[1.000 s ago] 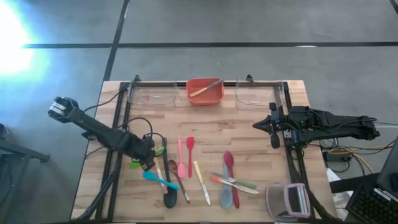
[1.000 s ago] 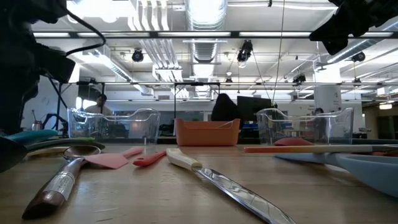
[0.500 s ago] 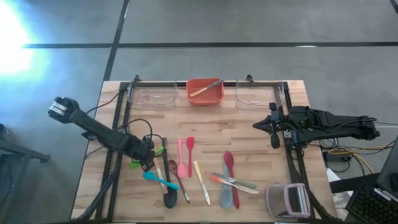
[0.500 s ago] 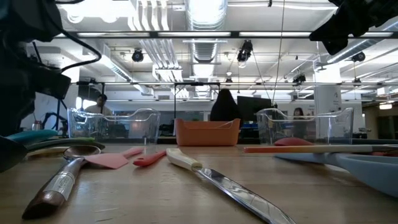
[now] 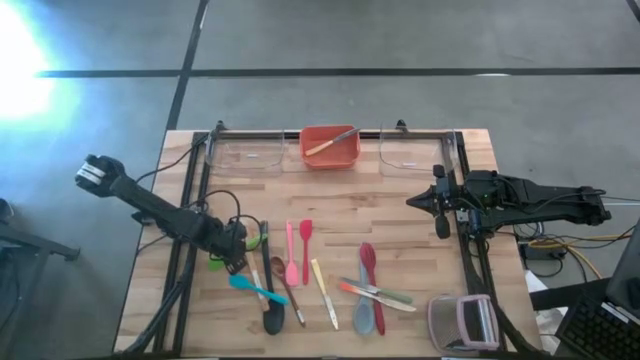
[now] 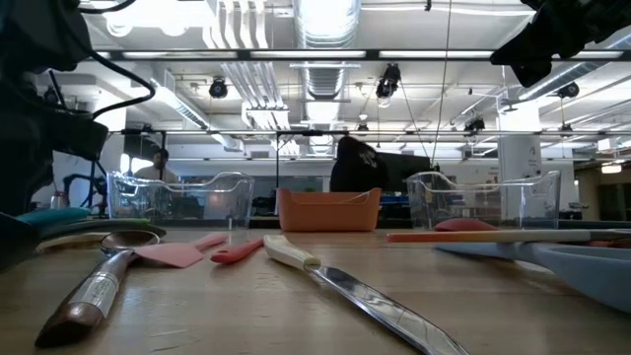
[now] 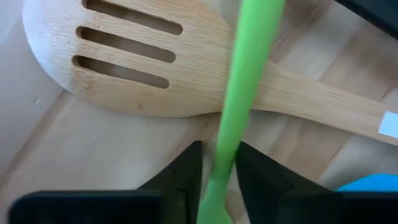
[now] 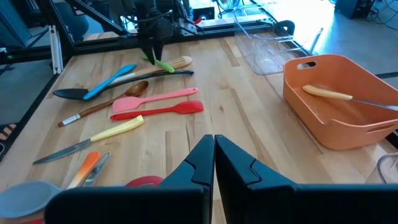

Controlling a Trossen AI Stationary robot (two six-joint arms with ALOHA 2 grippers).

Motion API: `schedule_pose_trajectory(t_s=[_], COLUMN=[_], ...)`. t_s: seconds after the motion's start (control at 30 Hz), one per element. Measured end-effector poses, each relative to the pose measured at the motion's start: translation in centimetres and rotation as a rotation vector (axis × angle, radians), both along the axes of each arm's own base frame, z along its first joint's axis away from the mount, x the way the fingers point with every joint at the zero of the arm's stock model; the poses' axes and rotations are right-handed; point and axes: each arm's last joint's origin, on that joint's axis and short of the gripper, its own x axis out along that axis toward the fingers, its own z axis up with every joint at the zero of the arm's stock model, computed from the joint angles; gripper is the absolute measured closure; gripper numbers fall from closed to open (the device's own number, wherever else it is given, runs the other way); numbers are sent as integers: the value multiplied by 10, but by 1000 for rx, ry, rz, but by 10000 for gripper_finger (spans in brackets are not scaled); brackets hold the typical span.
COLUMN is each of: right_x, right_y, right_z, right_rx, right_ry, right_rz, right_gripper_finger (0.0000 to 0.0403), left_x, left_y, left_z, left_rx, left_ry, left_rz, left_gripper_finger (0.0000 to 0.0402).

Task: Pick & Place Kitchen Items
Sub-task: Put the green spatula into the left transparent bin

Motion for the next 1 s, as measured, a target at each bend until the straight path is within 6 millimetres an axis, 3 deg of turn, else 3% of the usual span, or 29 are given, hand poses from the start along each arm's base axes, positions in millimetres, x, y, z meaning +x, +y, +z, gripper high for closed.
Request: schedule_pose_trajectory(t_s=[0.13,0.67,1.0], right_x=[0,0,0], right_y=[0,0,0], right_z=[0,0,0], right_rx=[0,0,0], right_ry=[0,0,0], right_rz=[0,0,0], right_gripper_finger=[394,394,394], left_x=[-2,-3,9], left_y=[1,1,-4], left_z=[-3,-4,26], left_rx=[11,9,19], left_ry=[9,12,-9], left_rz=[-1,-21,-95], left_gripper_finger=[370,370,370])
